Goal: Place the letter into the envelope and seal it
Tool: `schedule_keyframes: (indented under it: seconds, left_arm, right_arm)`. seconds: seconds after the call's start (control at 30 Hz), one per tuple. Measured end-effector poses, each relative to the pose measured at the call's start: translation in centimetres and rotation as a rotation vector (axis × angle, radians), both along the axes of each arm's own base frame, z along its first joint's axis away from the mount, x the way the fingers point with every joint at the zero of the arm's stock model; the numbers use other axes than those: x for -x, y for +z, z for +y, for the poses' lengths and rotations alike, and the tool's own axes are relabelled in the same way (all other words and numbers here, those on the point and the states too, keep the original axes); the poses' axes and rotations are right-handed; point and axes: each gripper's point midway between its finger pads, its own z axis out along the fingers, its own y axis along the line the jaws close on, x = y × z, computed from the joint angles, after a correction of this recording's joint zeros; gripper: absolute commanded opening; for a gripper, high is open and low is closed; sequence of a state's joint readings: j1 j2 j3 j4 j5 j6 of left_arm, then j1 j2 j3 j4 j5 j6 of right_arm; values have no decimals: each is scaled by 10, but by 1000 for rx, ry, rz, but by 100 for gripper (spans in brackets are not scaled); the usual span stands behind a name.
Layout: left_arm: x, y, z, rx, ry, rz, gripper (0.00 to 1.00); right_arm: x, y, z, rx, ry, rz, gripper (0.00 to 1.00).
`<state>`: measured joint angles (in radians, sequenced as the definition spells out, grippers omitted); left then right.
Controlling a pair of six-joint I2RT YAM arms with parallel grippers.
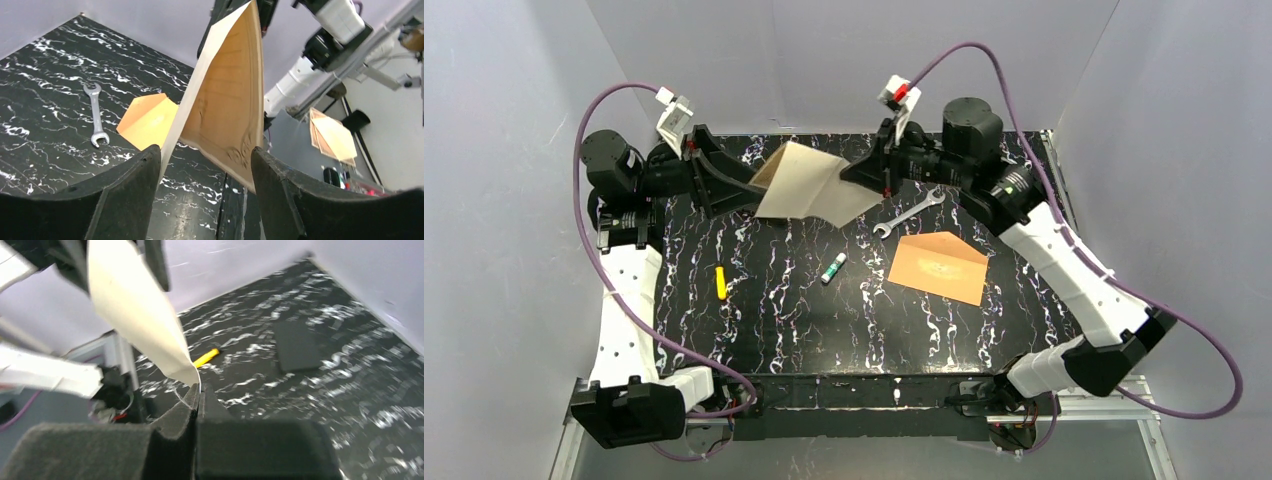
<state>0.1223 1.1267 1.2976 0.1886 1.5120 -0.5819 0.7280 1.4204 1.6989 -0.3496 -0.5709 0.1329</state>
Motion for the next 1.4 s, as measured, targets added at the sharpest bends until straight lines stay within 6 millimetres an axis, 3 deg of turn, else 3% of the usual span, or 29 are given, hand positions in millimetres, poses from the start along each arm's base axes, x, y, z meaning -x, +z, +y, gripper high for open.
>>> schedule_keyframes:
  seconds: [0.2, 0.33, 0.43, 0.57, 0.67, 0.8, 1.0, 1.4]
  left_arm:
    - [-38, -5, 8, 4, 217, 32, 72]
    - [-57, 2, 16, -20, 381, 7, 75]
    - [-60, 1, 8, -23, 402, 11, 78]
    - [-42, -12, -32, -39, 285, 15, 80]
    - [-25, -26, -54, -54, 198, 24, 81]
    - [-13, -38, -69, -69, 133, 26, 81]
    - [1, -33, -82, -51, 11, -6, 68]
    - [16, -43, -84, -66, -106, 22, 36]
  right_arm:
    - [-52, -9, -44, 32, -419, 36, 1]
    - [-64, -27, -56, 81, -512, 69, 1]
    - [-51, -40, -45, 101, -406, 89, 1]
    - [-24, -49, -27, 90, -222, 118, 1]
    - [-7, -42, -17, 50, -103, 126, 1]
    - [11, -29, -7, -1, 35, 115, 1]
    - [24, -19, 2, -16, 163, 112, 1]
    - [37, 6, 2, -53, 239, 80, 1]
